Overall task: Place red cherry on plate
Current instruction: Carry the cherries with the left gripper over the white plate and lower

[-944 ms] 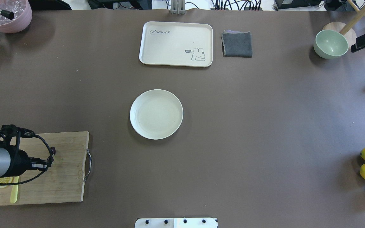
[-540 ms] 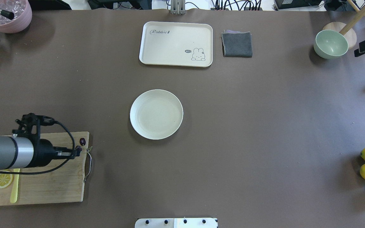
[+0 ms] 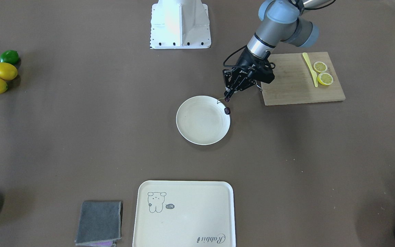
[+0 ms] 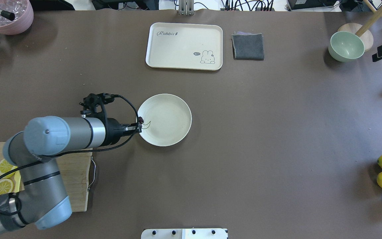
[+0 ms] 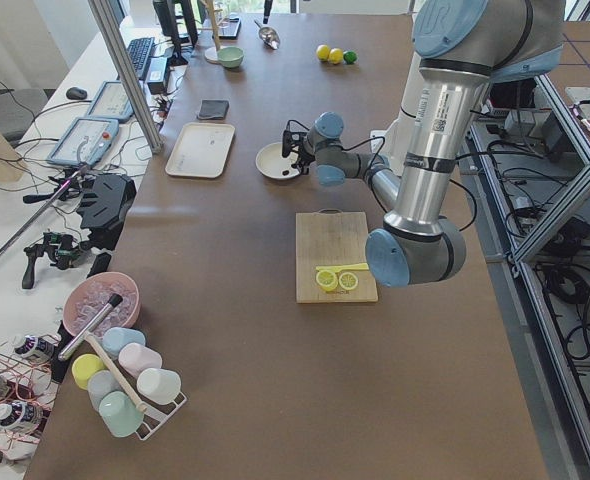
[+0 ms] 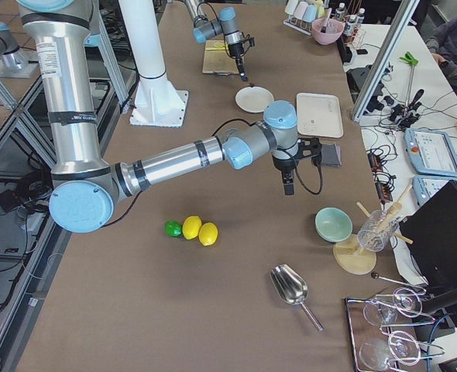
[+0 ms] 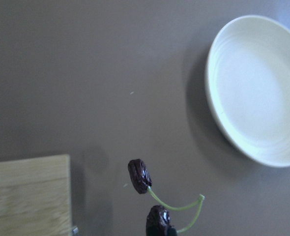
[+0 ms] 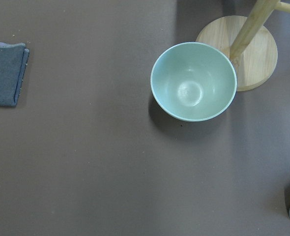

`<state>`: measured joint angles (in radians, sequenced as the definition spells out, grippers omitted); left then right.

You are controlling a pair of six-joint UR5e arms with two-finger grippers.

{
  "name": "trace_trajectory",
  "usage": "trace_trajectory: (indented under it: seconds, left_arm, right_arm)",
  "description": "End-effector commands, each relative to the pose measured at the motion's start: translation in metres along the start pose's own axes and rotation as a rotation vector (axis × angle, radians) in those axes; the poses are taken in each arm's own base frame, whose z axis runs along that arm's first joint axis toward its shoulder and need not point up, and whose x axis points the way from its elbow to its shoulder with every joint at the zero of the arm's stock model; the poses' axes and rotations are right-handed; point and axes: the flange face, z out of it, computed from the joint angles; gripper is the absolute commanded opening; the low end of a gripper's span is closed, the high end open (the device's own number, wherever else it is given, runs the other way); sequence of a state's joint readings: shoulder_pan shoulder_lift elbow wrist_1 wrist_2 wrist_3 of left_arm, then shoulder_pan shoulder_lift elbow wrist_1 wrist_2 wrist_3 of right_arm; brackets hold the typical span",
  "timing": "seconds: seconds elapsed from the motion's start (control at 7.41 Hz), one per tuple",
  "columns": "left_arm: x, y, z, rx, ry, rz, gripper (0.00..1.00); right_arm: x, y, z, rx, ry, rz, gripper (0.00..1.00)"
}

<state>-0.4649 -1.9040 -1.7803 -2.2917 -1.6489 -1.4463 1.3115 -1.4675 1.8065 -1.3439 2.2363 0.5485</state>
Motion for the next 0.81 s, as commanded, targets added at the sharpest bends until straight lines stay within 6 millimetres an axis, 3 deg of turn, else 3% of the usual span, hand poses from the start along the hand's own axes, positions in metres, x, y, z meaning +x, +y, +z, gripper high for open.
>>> trace_trajectory:
  seconds: [0.0, 0.13, 0.4, 0.54, 0.67]
  left_arm:
    - [0.032, -0.005, 0.027, 0.041, 0.012, -0.05, 0.79]
    - [0.03, -0.008, 0.029, 0.088, 0.001, -0.048, 0.98]
    - [0.028, -0.01, 0.028, 0.094, -0.038, -0.039, 0.98]
    - [0.031, -0.015, 0.02, 0.049, -0.103, -0.046, 0.98]
    - [0.035, -0.041, -0.008, 0.007, -0.151, 0.013, 0.98]
  right_arm:
    - [0.005, 0.005, 0.002, -0.005, 0.003, 0.007, 1.0]
    - [0.005, 0.005, 0.002, -0.005, 0.003, 0.008, 1.0]
    - [0.009, 0.012, -0.001, 0.008, 0.016, -0.002, 1.0]
    - [0.026, 0.028, 0.007, 0.01, 0.021, -0.002, 1.0]
    - [0.044, 0.044, 0.016, 0.001, 0.026, 0.009, 1.0]
